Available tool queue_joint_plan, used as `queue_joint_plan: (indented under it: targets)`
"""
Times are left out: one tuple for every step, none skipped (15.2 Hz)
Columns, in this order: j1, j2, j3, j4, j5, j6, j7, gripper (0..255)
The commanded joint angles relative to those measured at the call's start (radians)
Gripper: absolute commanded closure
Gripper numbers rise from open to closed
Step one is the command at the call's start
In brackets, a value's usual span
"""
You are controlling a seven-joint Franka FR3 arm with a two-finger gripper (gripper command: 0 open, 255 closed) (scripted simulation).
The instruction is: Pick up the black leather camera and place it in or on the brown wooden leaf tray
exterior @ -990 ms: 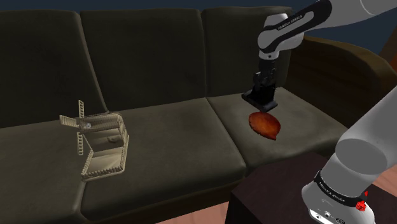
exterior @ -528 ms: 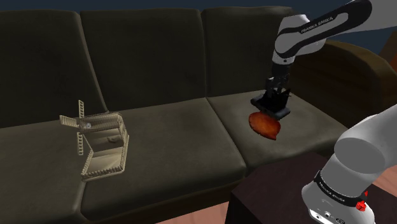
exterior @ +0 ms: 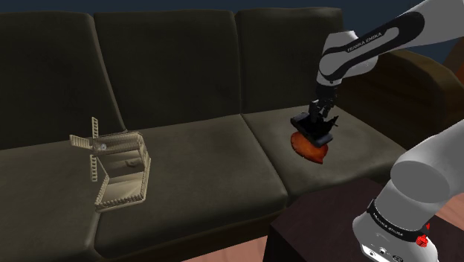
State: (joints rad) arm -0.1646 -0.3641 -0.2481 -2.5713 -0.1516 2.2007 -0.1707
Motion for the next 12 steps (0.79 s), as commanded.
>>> queue_joint_plan:
  targets:
    - [0.000,0.015,-0.003,-0.015,0.000,0.032,0.000,255]
    - [0.000,0.024,-0.004,-0.022,0.000,0.048,0.000,255]
    - [0.001,0.033,-0.006,-0.029,0.000,0.064,0.000,255]
    - [0.001,0.043,-0.008,-0.036,0.000,0.080,-0.001,255]
    - [0.002,0.060,-0.010,-0.046,0.001,0.108,-0.001,255]
    - [0.001,0.059,-0.010,-0.047,0.001,0.108,-0.001,255]
    - [0.001,0.060,-0.010,-0.047,0.001,0.108,-0.001,255]
    - [0.001,0.060,-0.010,-0.047,0.001,0.108,-0.001,255]
    - [0.001,0.060,-0.010,-0.047,0.001,0.108,-0.001,255]
    - [0.001,0.060,-0.010,-0.047,0.001,0.108,-0.001,255]
    - [0.001,0.060,-0.010,-0.047,0.001,0.108,-0.001,255]
    - [0.001,0.060,-0.010,-0.047,0.001,0.108,-0.001,255]
